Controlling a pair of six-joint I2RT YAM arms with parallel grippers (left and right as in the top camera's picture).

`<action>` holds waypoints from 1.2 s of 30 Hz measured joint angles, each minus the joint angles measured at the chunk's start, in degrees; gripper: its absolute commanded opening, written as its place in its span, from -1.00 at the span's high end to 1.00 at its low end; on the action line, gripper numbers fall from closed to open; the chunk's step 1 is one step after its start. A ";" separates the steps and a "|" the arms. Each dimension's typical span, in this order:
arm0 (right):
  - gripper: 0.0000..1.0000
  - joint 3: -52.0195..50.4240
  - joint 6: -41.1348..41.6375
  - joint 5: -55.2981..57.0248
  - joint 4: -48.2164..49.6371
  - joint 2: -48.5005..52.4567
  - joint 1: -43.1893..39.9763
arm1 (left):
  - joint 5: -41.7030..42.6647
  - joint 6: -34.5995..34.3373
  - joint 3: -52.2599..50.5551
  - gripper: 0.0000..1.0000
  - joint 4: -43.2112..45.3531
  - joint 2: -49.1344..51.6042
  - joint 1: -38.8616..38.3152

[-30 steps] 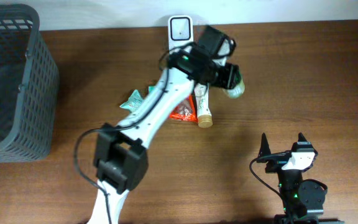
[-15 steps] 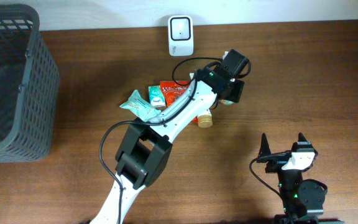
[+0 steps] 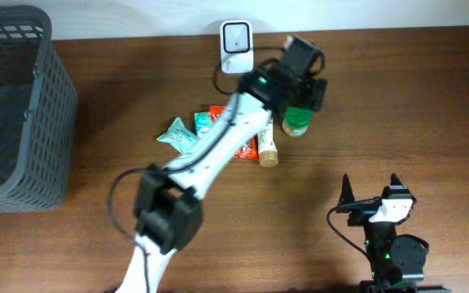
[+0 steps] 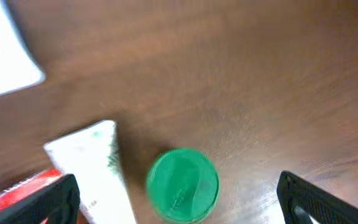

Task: Scan the item barcode
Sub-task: 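Carry the jar over and set it right of the tube, then move the right gripper forward toward the green-lidded jar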

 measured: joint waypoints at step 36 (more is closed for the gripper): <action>-0.97 0.00 0.74 -2.51 0.37 0.00 0.00 | -4.94 -0.02 1.57 -0.98 -40.41 -15.93 34.16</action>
